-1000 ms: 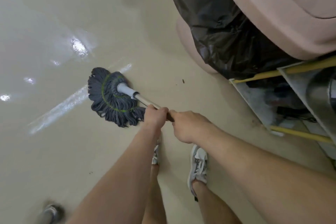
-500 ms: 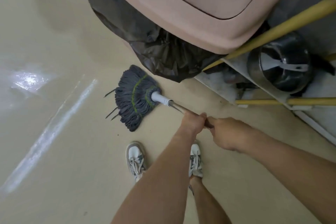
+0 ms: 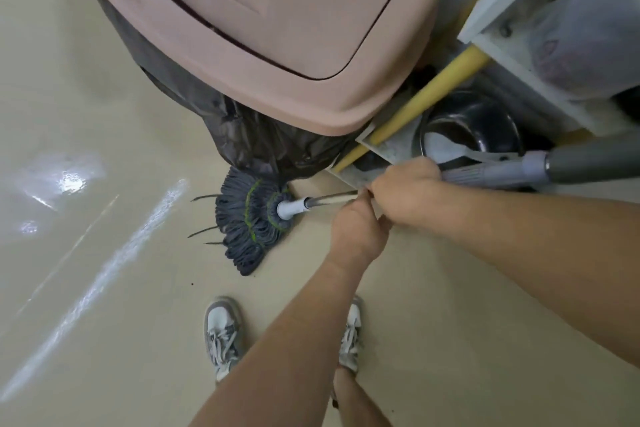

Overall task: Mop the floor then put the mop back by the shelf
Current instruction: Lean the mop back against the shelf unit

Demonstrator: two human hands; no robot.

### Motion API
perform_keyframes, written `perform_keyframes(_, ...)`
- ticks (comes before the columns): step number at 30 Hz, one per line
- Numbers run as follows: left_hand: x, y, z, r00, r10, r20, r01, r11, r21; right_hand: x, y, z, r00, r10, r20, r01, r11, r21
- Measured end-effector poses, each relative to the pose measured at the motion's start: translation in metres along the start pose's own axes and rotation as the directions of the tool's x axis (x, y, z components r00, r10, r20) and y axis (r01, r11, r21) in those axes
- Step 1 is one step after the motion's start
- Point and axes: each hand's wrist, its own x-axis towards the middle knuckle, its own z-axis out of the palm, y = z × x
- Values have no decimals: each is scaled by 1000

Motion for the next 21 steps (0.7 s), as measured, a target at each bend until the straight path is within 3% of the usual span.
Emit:
perform_keyframes(5,19,26,-11,990,33,-139,-8,984,179,-6,21,-15,977,-37,-210,5,988,-152)
perform_keyframes(9,20,30,-9,998,50,-34,-33,924,380,-27,28,-14,947,-127,-296,74,980,-184)
perform_keyframes(10,20,27,-4,994,85,-71,-49,913,405,-37,29,-10,916,-183,-357,122,975,-188)
perform_keyframes(12,16,22,4,982,78,-174,-5,922,387,-59,35,5,766,-280,-579,237,960,-150)
perform_keyframes(14,6,30,3,988,-11,-156,55,959,278,-82,46,27,623,-229,-748,399,916,51)
perform_keyframes(15,2,35,1,994,-21,-106,52,952,302,-93,54,36,619,-153,-771,477,852,214)
perform_keyframes(16,0,41,0,996,-16,-92,48,935,352,-103,61,41,688,-48,-724,480,778,406)
perform_keyframes(18,-6,54,-7,994,-36,-102,75,905,418,-119,75,44,846,161,-508,319,612,724)
perform_keyframes(21,-10,69,-9,996,-42,-82,75,892,447,-127,89,38,902,360,-240,41,480,876)
